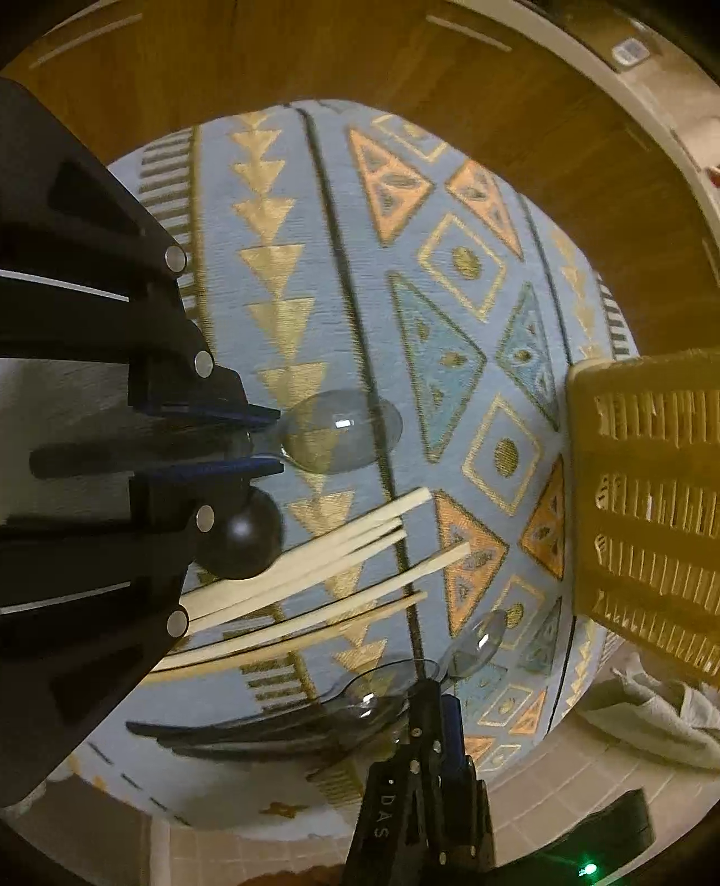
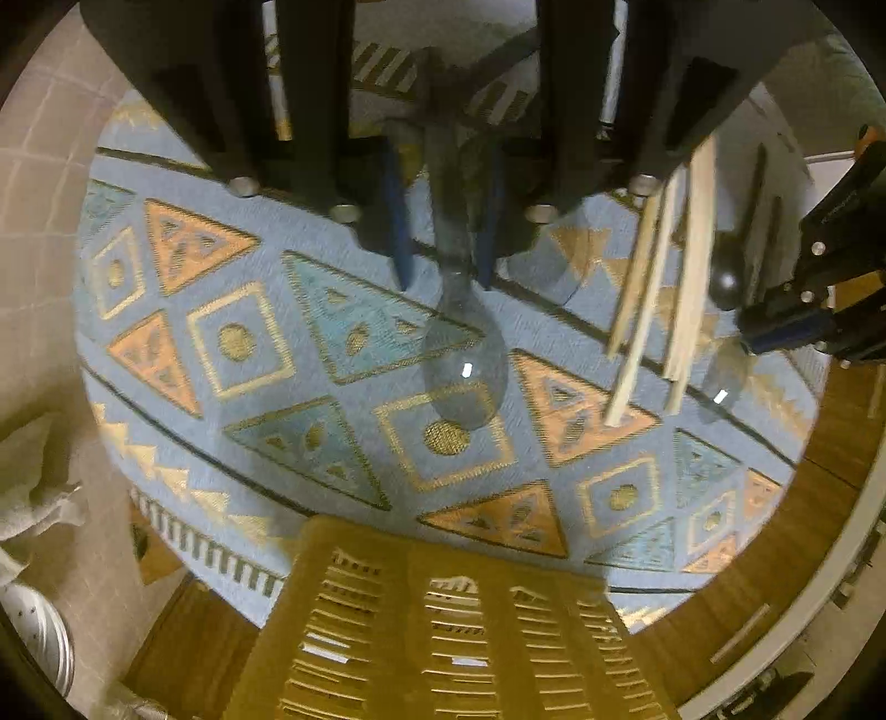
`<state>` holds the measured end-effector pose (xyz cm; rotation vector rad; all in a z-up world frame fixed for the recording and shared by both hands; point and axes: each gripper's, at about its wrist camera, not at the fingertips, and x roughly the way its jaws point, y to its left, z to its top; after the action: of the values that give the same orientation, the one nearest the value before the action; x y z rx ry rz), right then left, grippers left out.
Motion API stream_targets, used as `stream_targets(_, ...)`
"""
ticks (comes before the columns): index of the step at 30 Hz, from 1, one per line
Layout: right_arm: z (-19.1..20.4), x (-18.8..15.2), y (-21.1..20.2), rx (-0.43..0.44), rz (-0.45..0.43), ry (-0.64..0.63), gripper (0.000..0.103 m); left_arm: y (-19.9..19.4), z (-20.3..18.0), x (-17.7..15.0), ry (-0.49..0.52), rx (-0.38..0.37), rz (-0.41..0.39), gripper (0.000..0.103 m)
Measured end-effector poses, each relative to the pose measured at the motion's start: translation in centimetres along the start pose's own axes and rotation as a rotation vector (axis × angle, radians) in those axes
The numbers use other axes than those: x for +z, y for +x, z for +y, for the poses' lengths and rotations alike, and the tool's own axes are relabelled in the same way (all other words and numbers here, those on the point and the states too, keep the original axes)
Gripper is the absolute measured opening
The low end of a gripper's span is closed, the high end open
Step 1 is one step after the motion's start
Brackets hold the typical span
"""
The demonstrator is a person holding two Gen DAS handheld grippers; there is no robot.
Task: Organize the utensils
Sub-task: 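Lift both held clear spoons and carry them over the yellow basket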
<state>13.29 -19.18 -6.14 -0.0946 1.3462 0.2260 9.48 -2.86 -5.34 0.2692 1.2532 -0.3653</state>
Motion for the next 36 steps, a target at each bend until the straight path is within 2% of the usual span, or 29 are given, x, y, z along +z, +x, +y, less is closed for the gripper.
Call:
stream_targets(2,0.4,0.4,0.2,0.006,0.002,0.01,0.01,0.0,-0.2,0.5,0.019,0.007,-0.01,0.01)
stream_targets(4,0.2,0.5,0.1,0.01,-0.015,0.024,0.01,-0.1,0.1,0.6,0.002,-0.022,-0.037,0.01)
stream_targets(6,0.0,0.6,-0.3,0.012,-0.05,0.031,0.01,-0.5,0.8,0.6,-0.035,-0.055,-0.097,0.009)
stream_targets(10,-0.4,-0.4,-2.0,0.093,-0.157,0.041,0.01,-2.5,2.4,0.4,-0.116,-0.127,-0.236,0.009)
stream_targets(13,-0.3,-1.6,-4.4,0.126,-0.273,0.029,0.01,-5.2,3.1,0.4,-0.158,-0.163,-0.367,0.009)
stream_targets(16,-0.4,-2.0,-7.3,0.186,-0.401,0.038,0.01,-9.1,3.8,0.8,-0.18,-0.199,-0.549,0.009)
stream_targets(18,-0.5,-2.0,-8.9,0.204,-0.468,0.039,0.01,-11.0,3.8,1.5,-0.188,-0.201,-0.647,0.009)
stream_targets(19,-0.7,-1.6,-10.2,0.209,-0.529,0.037,0.01,-12.1,3.9,2.2,-0.192,-0.204,-0.71,0.009)
stream_targets(24,-1.1,0.7,-13.9,0.207,-0.681,0.059,0.01,-15.3,4.0,5.2,-0.187,-0.16,-0.898,0.009)
stream_targets(27,-2.1,2.3,-16.0,0.235,-0.761,0.086,0.01,-16.0,4.1,8.2,-0.188,-0.168,-0.958,0.009)
stream_targets(30,-3.8,4.4,-17.6,0.183,-0.855,0.143,0.01,-16.3,4.4,10.3,-0.199,-0.193,-1.009,0.009)
stream_targets(36,-6.7,7.3,-17.9,0.126,-0.985,0.258,0.01,-15.6,4.8,13.4,-0.231,-0.179,-1.077,0.009)
